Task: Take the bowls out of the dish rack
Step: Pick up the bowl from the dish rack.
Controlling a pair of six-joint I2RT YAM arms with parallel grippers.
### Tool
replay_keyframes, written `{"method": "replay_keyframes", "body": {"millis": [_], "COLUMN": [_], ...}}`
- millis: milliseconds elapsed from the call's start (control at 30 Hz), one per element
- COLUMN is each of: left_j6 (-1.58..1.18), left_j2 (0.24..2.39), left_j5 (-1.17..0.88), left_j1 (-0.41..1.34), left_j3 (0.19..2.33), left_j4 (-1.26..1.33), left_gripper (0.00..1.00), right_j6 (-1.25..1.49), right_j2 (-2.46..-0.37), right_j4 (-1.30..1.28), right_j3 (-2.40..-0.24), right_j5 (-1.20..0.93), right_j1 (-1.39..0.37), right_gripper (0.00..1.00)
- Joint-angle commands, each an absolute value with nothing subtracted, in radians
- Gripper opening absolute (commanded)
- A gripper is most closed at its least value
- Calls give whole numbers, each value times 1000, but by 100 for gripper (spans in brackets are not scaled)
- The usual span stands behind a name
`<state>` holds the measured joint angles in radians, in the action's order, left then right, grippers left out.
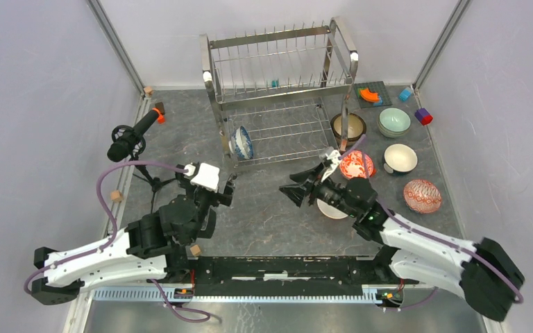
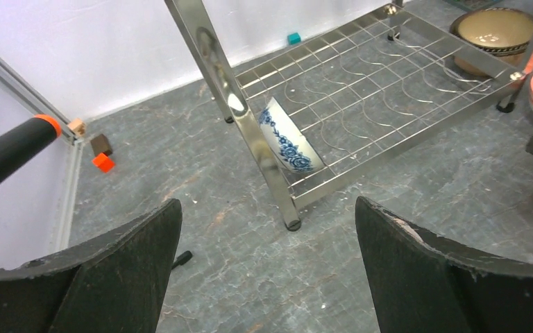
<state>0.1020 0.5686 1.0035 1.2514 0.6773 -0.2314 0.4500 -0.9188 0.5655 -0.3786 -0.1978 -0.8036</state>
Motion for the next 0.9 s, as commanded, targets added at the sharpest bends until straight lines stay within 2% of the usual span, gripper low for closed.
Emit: {"method": "replay_keyframes", "body": {"millis": [0, 233, 367, 700, 867], "left_j6": [224, 218, 215, 216, 206], "left_j2": [573, 581, 588, 633, 642], "left_j5": [1043, 1066, 1070, 1075, 1075], "left_j1": [1250, 1249, 1249, 1248, 1248], "left_j3": [662, 669, 670, 682, 689], "left_j4": [-116, -132, -131, -149, -162], "left_gripper": [100, 100, 99, 99, 99], "right_j6": [423, 455, 462, 452, 465], "right_j2": [-1094, -1423, -1578, -1855, -1929], "right_j4": [826, 1018, 1006, 1019, 1013], "right_j3": [-442, -604, -736, -962, -1021], "right_j5": [-64, -46, -45, -108, -98], "right_j1": [-815, -814, -813, -813, -804], "right_gripper": [66, 69, 70, 69, 68]}}
